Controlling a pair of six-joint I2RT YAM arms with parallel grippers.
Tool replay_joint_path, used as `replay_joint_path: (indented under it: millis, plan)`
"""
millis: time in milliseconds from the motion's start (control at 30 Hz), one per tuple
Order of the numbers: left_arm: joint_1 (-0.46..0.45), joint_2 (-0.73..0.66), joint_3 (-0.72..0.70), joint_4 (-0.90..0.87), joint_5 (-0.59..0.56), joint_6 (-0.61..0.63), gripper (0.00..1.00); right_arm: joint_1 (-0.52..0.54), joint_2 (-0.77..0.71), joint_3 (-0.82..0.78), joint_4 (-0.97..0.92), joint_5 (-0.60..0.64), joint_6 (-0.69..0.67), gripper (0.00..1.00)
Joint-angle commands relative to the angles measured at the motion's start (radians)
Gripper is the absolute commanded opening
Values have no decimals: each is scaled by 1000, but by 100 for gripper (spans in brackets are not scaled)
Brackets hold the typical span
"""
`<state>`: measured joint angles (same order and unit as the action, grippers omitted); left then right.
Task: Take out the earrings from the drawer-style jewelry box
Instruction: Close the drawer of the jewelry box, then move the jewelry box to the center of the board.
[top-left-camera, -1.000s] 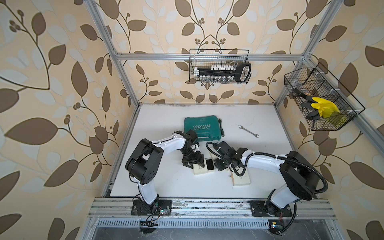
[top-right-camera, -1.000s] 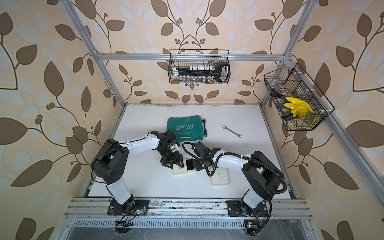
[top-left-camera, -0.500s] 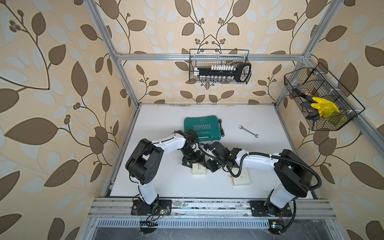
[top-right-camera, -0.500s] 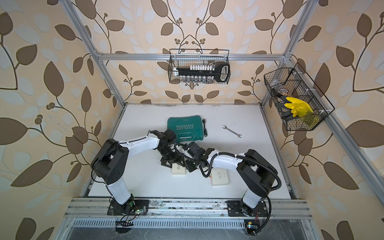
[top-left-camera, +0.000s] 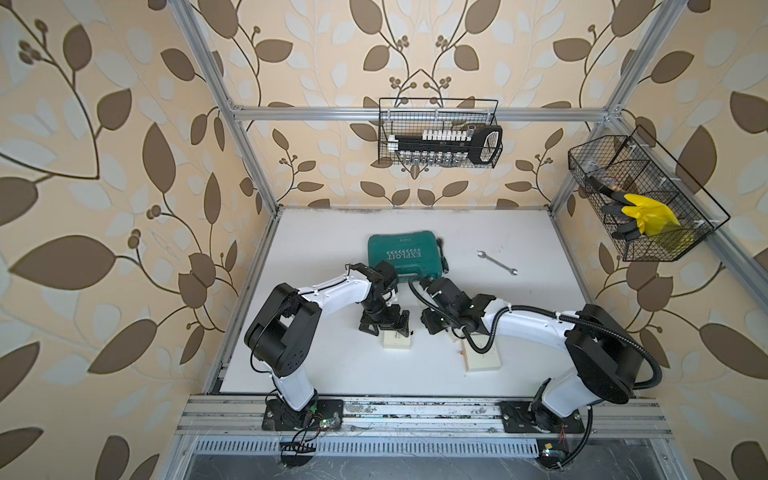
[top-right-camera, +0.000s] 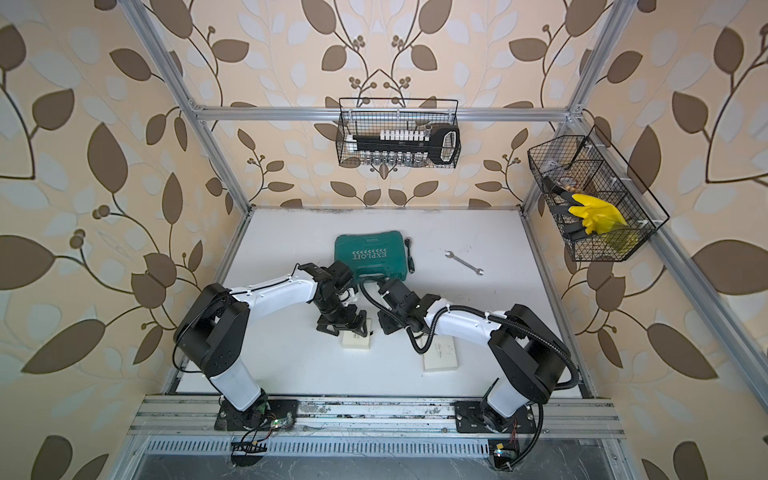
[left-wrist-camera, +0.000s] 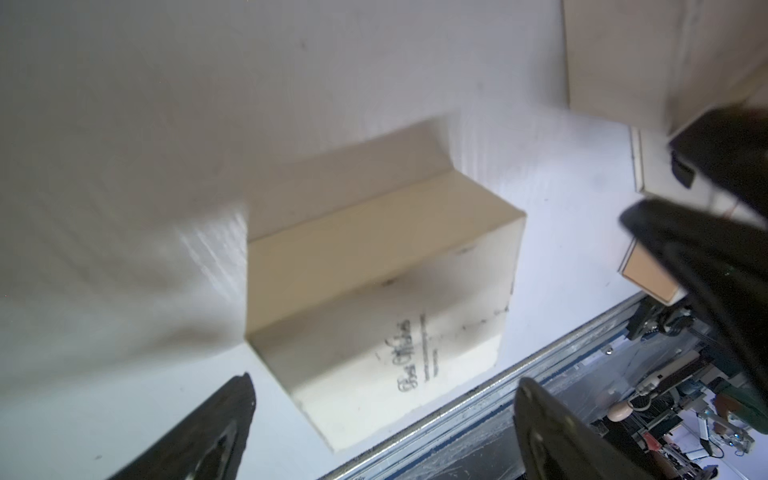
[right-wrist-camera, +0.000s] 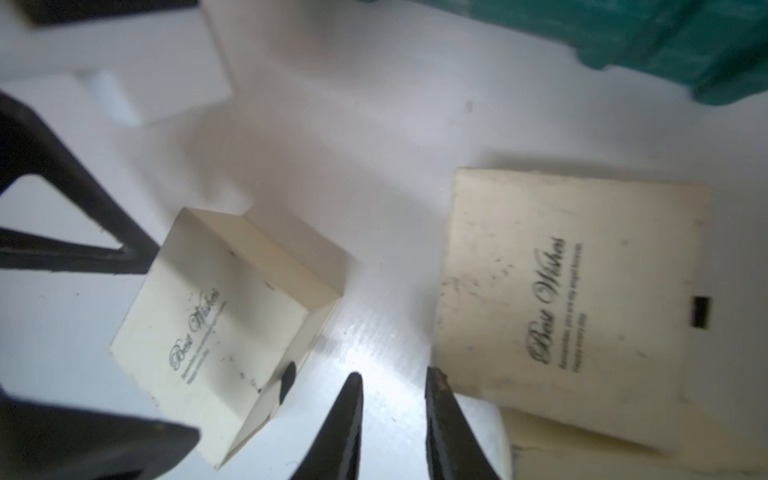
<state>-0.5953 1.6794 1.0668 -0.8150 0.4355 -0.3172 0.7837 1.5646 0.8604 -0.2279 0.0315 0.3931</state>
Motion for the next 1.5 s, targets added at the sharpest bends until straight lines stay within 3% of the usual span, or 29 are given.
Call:
replay_joint_path:
  millis: [0,167,433,667,900,1100,1200,1333,1467]
  plan:
    - [-23,-56,-23,-43,-7,14,99,-22,-24,-32,1,48,25,28]
    - [-48,-33,-57,-30,16,27,99,-26,-35,-36,-5,54,27,29]
    - [-79,23,-45,9,-91,20,93,-43,-63,-52,2,43,39,29]
    - [-93,42,-33,-2,-306,-39,81,-57,-92,-72,10,30,46,29]
    - [-69,48,43,-16,-497,-97,84,-60,-104,-77,18,20,44,29]
    - [61,88,95,16,-434,-139,86,-74,-122,-73,8,19,37,29]
    - [118,91,105,30,-399,-161,87,-135,-136,-65,-3,2,35,30]
    - [130,62,117,17,-403,-154,89,-202,-138,-42,-26,-22,32,30]
    - [109,-16,98,28,-324,-129,90,-258,-116,-11,-44,-45,29,30]
